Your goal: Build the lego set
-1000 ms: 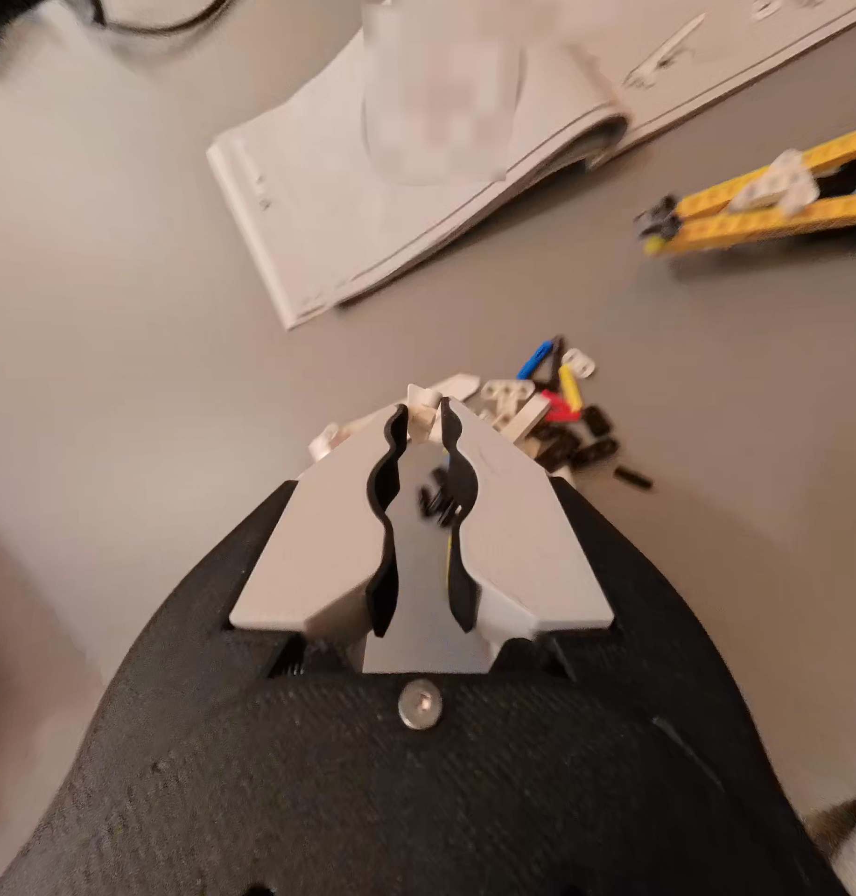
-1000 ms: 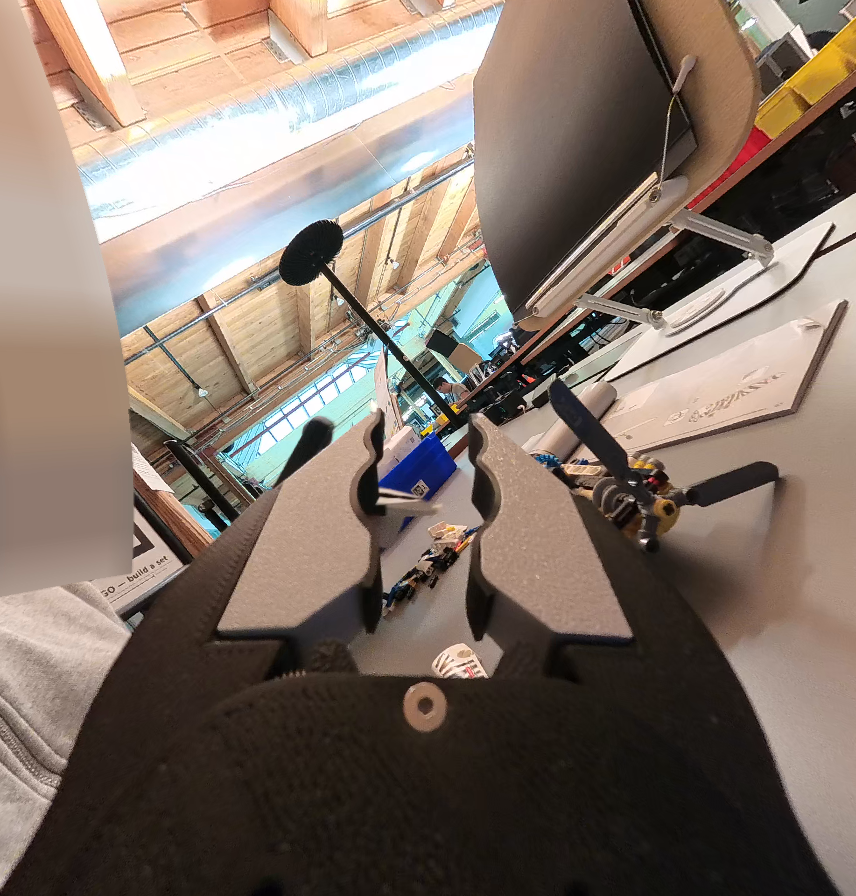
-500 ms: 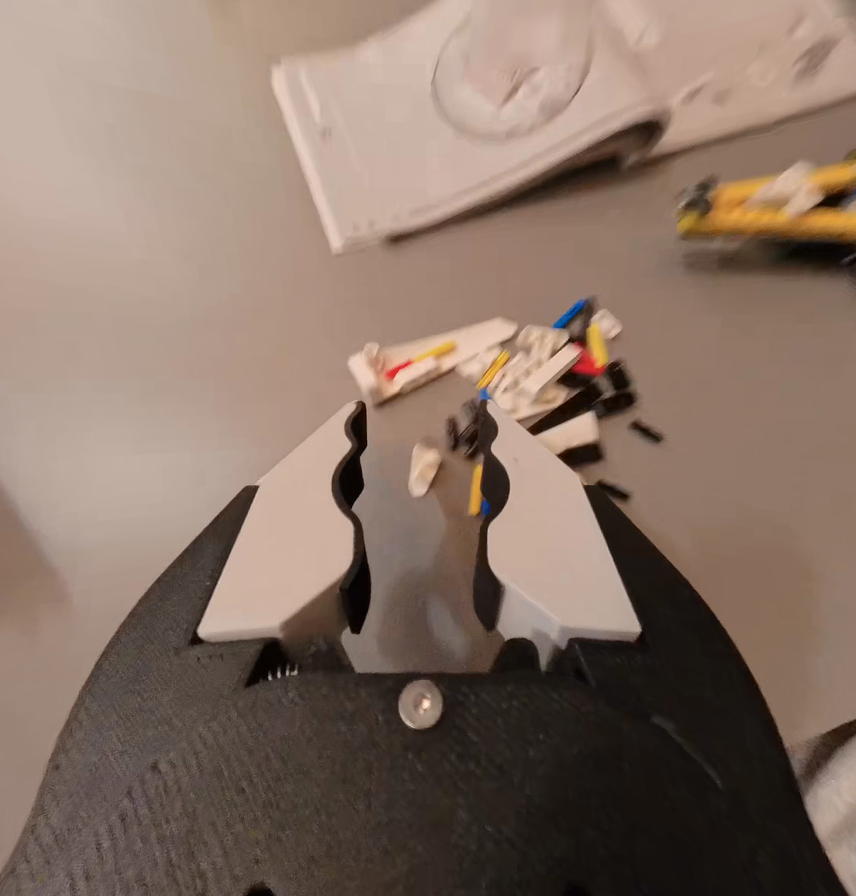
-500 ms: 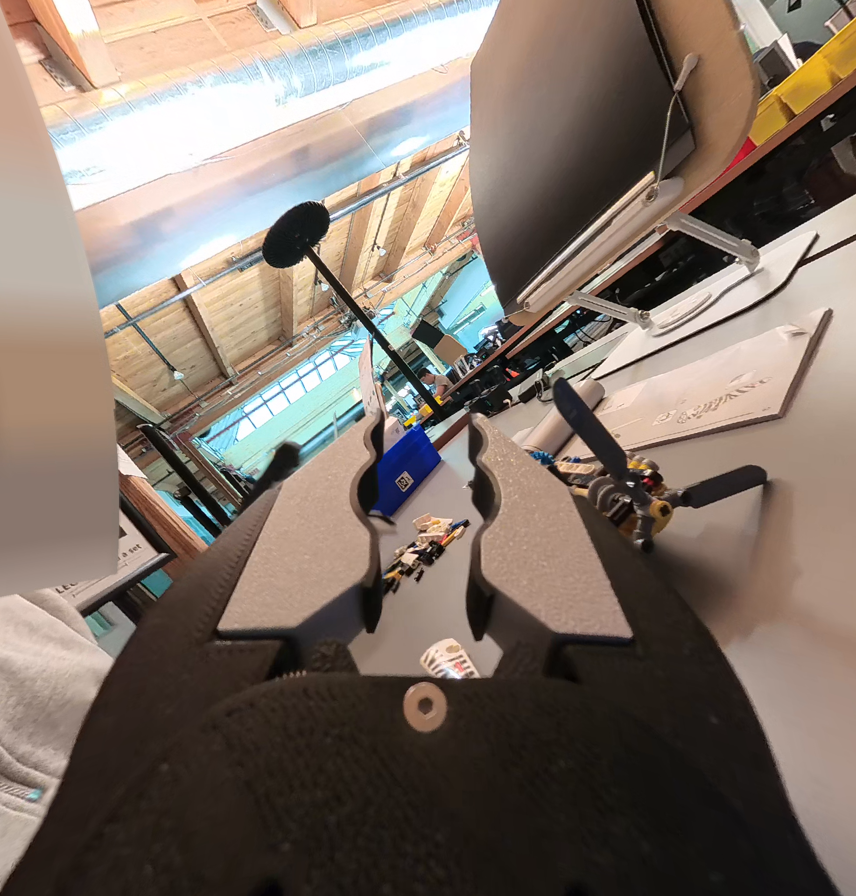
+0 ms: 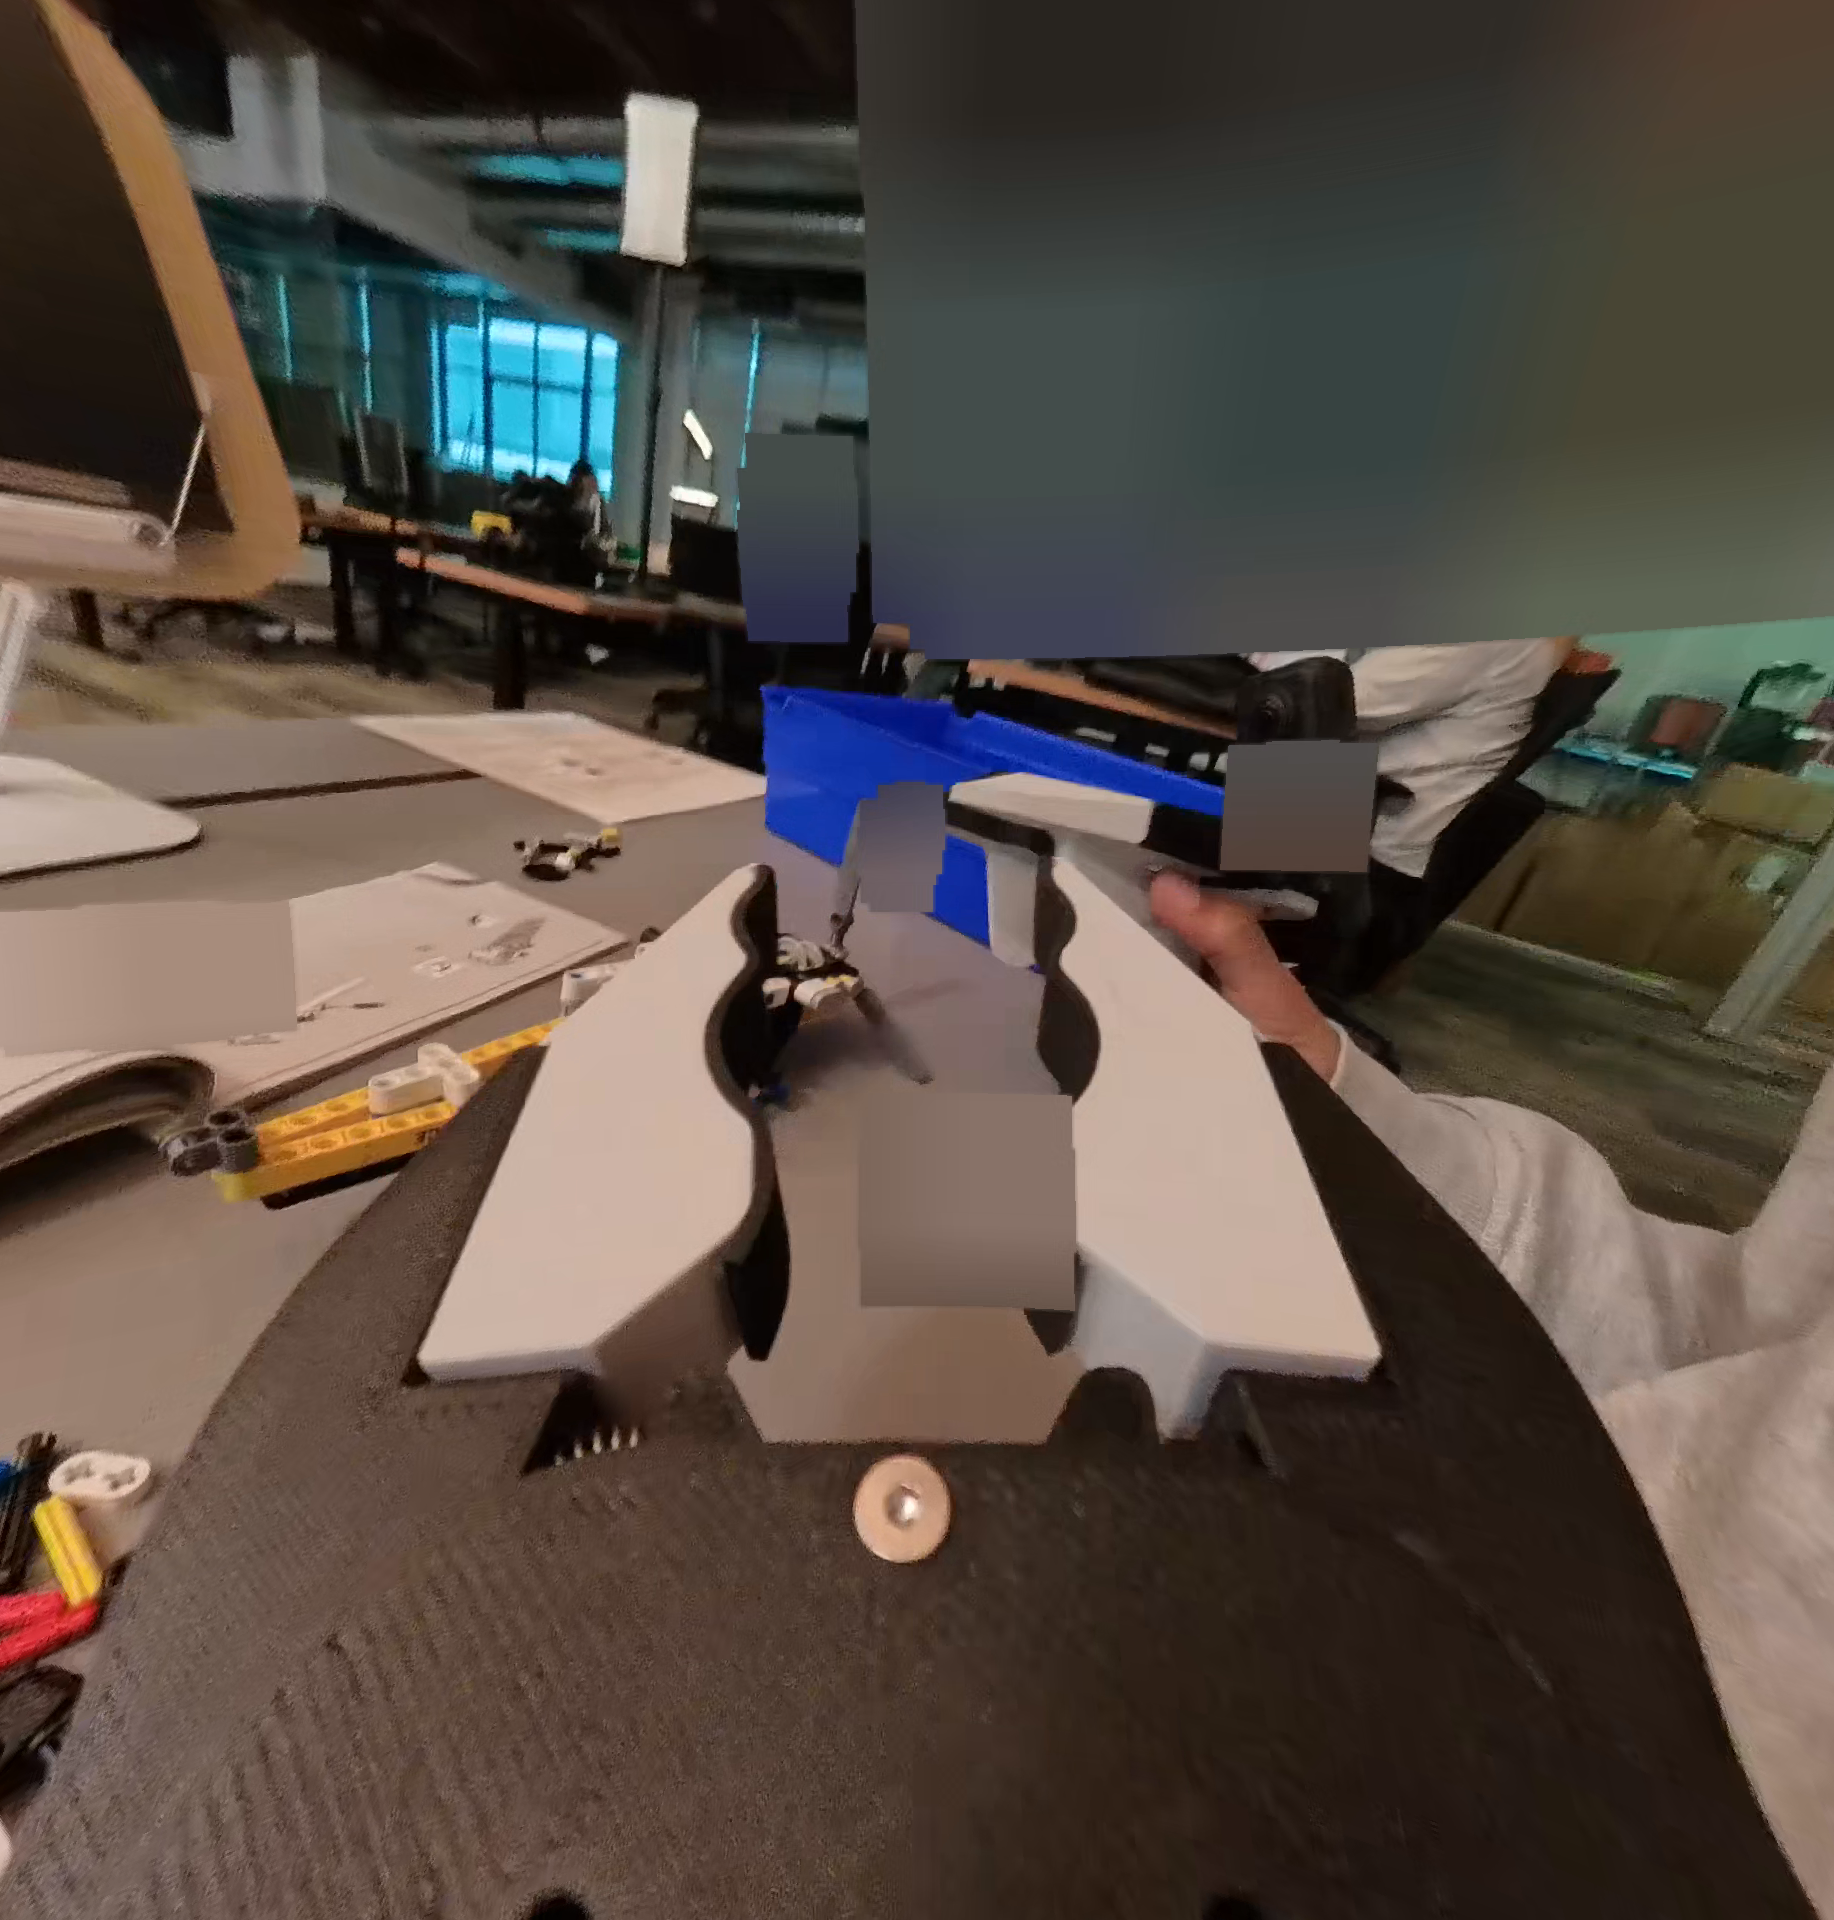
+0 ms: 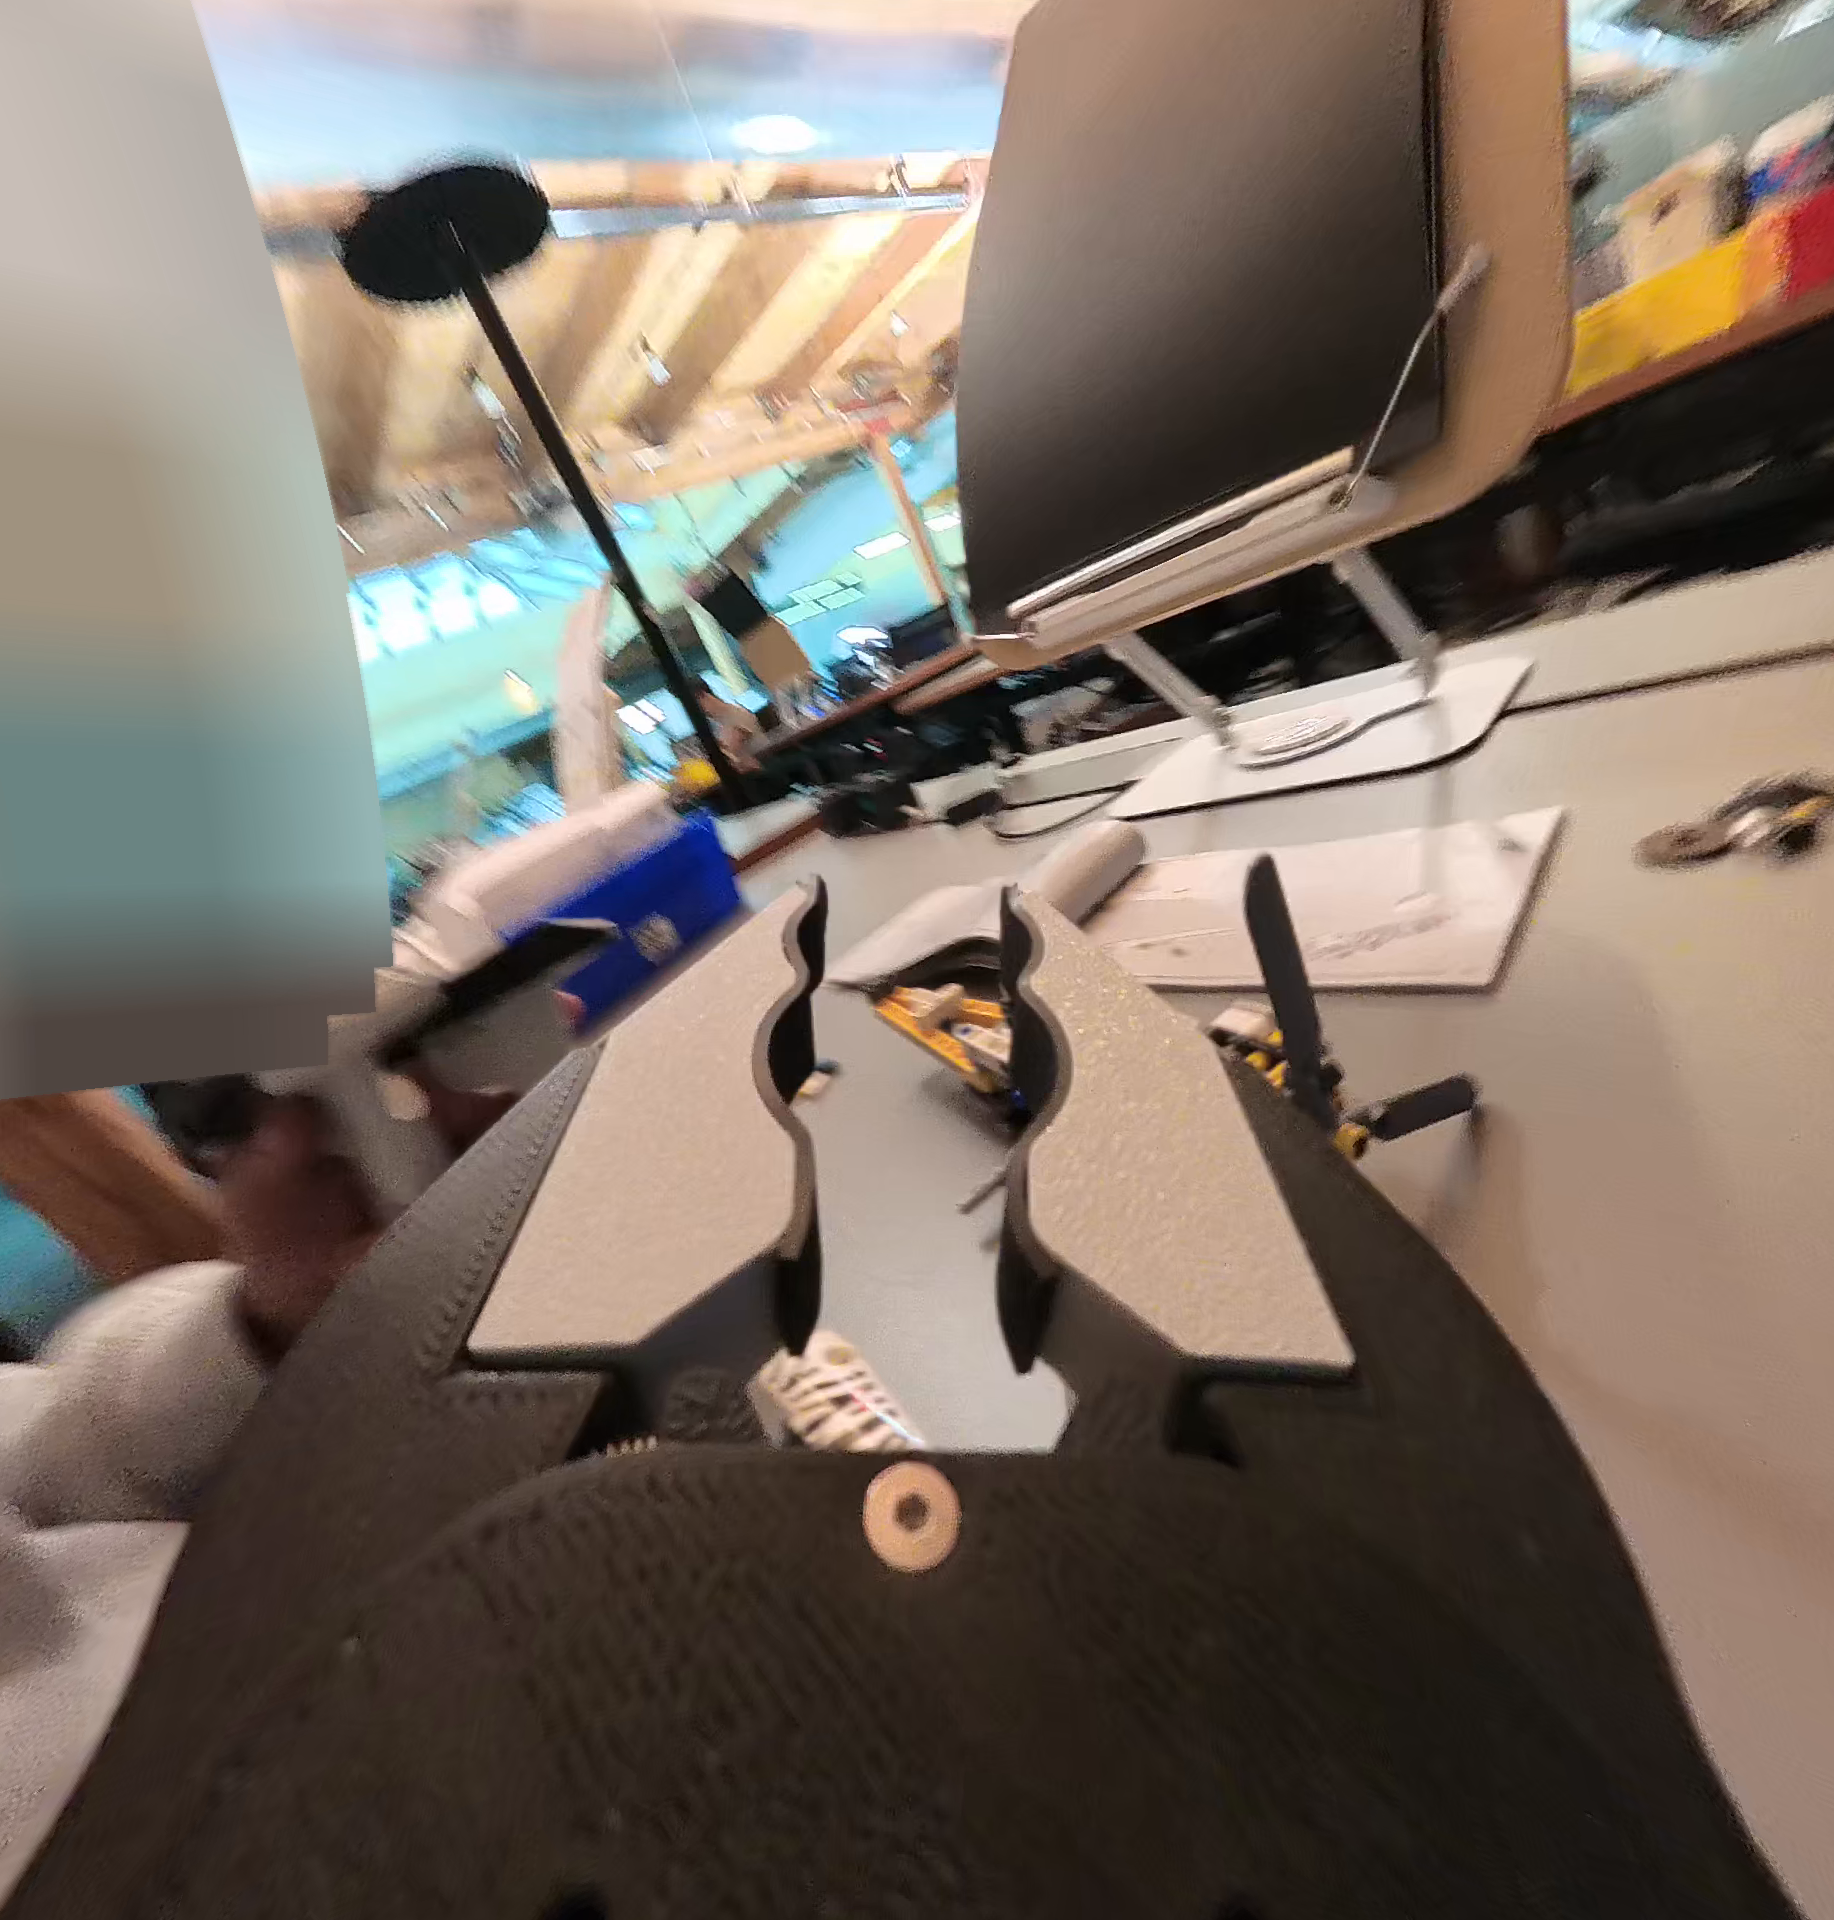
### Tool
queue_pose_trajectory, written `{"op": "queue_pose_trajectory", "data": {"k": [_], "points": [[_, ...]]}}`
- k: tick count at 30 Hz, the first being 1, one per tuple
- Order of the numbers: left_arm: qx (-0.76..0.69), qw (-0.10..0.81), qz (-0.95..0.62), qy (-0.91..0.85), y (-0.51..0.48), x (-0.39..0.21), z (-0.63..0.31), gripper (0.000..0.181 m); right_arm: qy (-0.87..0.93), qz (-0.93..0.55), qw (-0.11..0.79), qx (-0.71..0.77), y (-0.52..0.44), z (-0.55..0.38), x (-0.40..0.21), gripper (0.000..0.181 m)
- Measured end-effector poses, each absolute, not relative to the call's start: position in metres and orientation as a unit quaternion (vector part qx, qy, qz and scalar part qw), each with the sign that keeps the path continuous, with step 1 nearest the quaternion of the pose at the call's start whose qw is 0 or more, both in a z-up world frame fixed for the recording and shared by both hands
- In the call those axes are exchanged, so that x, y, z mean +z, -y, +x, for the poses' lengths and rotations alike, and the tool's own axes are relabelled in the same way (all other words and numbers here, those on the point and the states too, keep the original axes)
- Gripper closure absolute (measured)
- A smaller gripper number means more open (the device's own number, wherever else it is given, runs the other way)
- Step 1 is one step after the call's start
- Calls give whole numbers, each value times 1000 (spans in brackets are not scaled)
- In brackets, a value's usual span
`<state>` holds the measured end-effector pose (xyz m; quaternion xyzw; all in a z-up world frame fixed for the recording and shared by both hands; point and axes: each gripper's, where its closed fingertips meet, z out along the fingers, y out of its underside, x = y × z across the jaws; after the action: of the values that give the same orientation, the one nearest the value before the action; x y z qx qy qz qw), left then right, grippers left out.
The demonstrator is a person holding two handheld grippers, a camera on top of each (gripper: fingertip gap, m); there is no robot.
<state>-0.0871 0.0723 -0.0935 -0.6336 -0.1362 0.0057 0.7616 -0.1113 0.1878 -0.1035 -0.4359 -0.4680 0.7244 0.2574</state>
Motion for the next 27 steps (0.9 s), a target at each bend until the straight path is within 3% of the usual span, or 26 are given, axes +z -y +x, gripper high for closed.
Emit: {"op": "queue_pose_trajectory", "data": {"k": [2, 7, 27], "points": [[50, 763, -630, 135, -65, -94, -94, 149, 494, -432, 302, 691, -185, -115, -105, 150], [74, 737, -655, 150, -64, -109, -106, 146, 531, -427, 363, 635, -181, -120, -111, 151], [8, 750, -634, 189, -62, -110, -117, 147, 506, -418, 291, 697, -179, -117, -105, 147]]}}
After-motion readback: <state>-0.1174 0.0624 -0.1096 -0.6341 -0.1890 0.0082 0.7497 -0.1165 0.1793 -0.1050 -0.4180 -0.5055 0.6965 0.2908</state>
